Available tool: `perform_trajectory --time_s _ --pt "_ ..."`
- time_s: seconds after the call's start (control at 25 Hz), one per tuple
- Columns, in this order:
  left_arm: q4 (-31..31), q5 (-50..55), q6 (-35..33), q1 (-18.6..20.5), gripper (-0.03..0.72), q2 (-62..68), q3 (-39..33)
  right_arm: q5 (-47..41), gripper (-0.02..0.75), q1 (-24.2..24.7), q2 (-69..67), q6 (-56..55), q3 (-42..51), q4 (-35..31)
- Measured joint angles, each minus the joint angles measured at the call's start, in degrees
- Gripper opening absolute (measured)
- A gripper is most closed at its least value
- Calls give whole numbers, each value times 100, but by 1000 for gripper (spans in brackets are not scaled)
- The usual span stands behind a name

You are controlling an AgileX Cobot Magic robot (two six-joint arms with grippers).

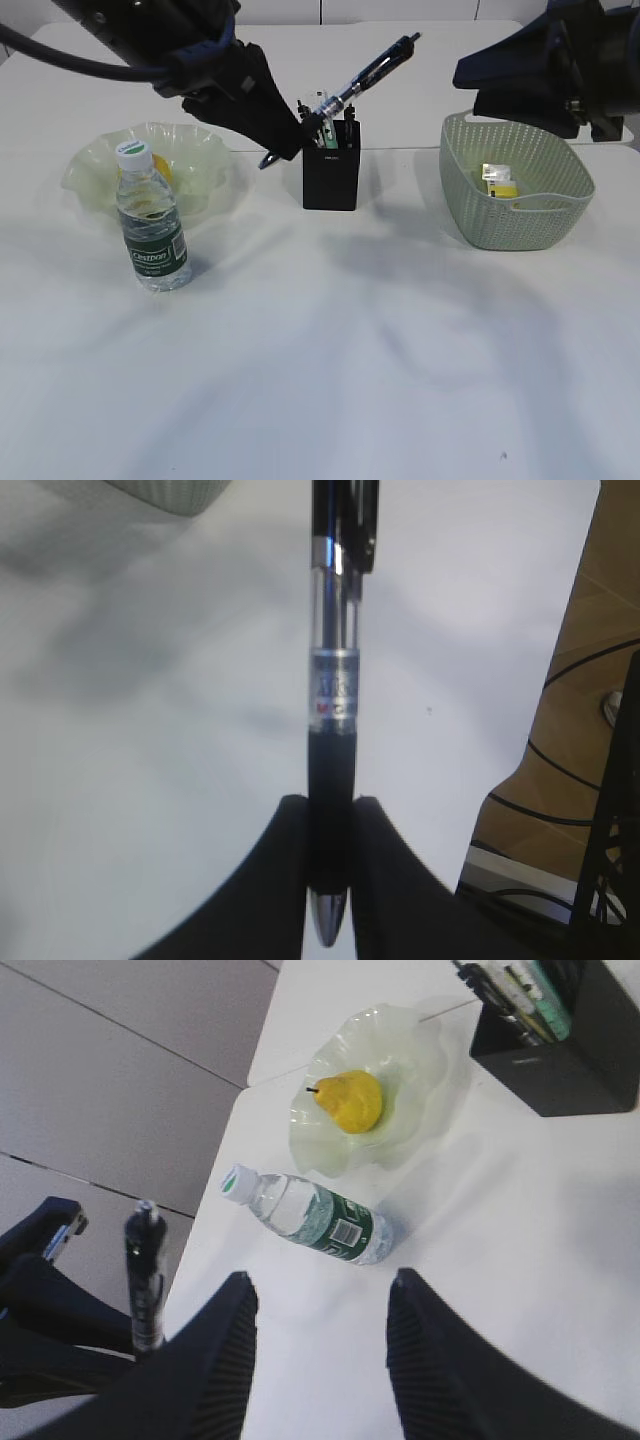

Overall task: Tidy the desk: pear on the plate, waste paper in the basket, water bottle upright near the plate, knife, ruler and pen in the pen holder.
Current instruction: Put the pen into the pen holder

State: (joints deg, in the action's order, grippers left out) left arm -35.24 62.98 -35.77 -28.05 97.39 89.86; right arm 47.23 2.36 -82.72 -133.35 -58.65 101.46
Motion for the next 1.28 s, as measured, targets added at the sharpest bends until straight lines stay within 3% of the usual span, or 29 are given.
perform_trajectory --time_s 0.28,0.56,1.28 --pt "-35 -235 0 -266 55 101 -10 0 324 -269 0 226 0 -457" --pt "-105 -414 0 -266 55 101 -10 67 325 -290 -5 229 0 -980" --pt "-579 -491 -24 -266 55 101 -10 28 348 -555 -55 618 0 -1511"
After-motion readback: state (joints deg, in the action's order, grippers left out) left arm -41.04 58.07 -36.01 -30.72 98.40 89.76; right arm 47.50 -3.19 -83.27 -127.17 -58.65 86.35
